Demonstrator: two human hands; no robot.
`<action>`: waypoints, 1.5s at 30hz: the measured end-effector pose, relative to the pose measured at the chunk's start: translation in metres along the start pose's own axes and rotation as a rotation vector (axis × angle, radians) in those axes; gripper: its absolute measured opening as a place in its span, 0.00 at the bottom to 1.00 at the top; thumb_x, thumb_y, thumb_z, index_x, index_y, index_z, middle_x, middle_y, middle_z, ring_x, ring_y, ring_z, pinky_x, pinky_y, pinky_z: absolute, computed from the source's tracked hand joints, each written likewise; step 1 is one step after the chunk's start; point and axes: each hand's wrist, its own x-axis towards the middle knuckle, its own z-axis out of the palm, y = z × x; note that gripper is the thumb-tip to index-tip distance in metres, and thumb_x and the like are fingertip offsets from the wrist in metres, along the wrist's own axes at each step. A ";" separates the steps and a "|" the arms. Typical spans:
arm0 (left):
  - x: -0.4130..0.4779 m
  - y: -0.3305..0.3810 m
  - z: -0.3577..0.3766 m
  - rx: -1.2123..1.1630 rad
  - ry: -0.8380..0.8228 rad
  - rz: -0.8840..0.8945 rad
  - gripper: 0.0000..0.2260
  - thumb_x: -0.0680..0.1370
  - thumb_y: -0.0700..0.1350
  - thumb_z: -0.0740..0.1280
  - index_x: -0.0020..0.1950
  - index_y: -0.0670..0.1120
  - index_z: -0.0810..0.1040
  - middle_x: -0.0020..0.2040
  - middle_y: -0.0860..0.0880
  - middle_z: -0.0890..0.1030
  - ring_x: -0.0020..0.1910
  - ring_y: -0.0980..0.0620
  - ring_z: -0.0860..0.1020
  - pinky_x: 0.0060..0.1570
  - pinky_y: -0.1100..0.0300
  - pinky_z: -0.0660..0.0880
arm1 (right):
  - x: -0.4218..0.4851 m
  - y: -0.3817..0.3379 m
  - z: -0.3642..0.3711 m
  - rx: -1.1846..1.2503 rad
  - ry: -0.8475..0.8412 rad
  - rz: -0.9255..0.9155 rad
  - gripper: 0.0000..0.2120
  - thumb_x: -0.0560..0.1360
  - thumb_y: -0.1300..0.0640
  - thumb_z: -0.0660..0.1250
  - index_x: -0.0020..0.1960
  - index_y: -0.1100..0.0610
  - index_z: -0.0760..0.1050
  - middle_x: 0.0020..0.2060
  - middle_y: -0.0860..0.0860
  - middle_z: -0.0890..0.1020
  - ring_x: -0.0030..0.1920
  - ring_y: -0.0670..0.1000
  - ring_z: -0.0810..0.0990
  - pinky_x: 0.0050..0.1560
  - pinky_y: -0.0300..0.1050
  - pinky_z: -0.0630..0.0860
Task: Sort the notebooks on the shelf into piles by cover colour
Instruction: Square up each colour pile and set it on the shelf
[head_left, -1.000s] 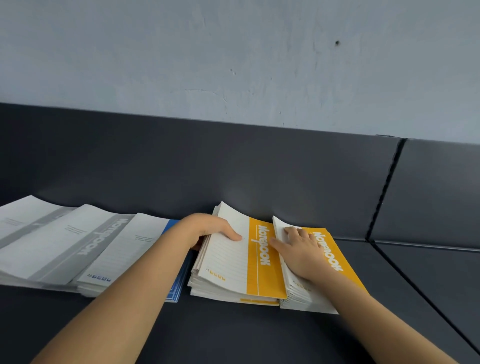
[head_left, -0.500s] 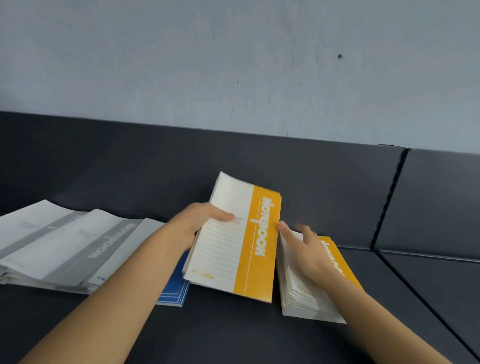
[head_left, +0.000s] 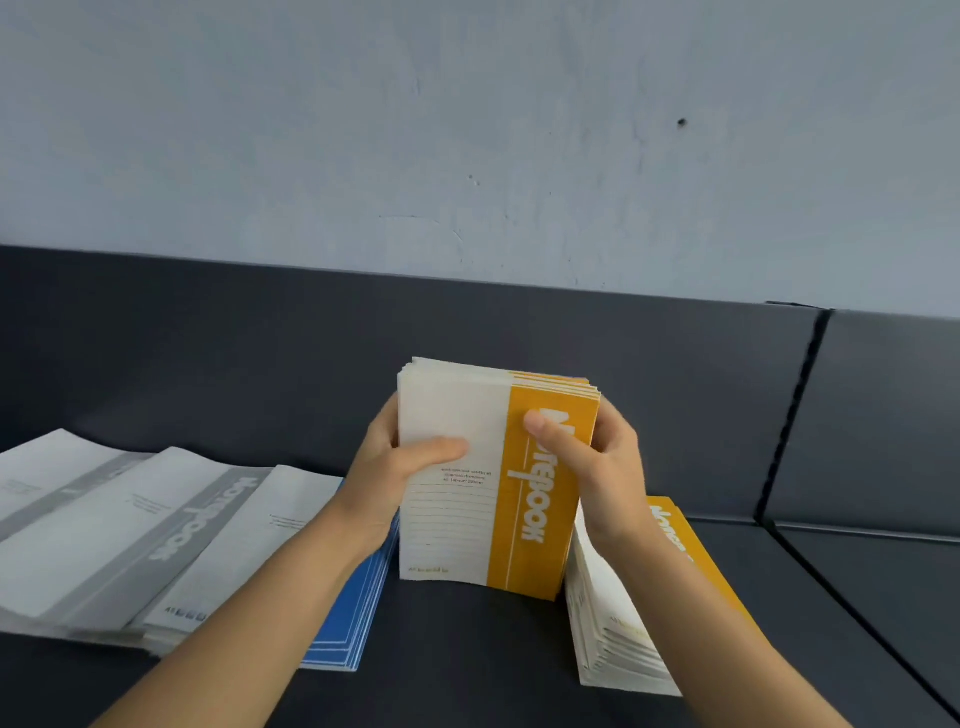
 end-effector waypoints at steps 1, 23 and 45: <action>0.000 -0.001 0.003 0.004 0.010 0.010 0.29 0.61 0.48 0.75 0.61 0.47 0.75 0.50 0.48 0.84 0.51 0.49 0.83 0.42 0.59 0.80 | 0.000 0.002 0.000 -0.005 0.012 -0.021 0.17 0.67 0.49 0.73 0.51 0.55 0.75 0.44 0.45 0.85 0.45 0.48 0.85 0.39 0.39 0.80; 0.005 -0.017 0.020 0.333 0.150 -0.632 0.12 0.76 0.47 0.72 0.46 0.45 0.70 0.42 0.47 0.80 0.38 0.50 0.80 0.34 0.57 0.75 | 0.011 0.036 -0.008 -0.952 0.011 0.130 0.28 0.75 0.46 0.68 0.71 0.52 0.66 0.71 0.47 0.67 0.65 0.48 0.71 0.53 0.38 0.71; -0.020 0.041 -0.151 1.305 0.105 -0.207 0.16 0.76 0.49 0.68 0.63 0.48 0.76 0.62 0.51 0.78 0.61 0.47 0.76 0.59 0.54 0.74 | -0.016 0.010 0.161 -1.023 -0.482 0.119 0.20 0.78 0.48 0.63 0.67 0.55 0.70 0.64 0.51 0.75 0.62 0.52 0.74 0.58 0.42 0.70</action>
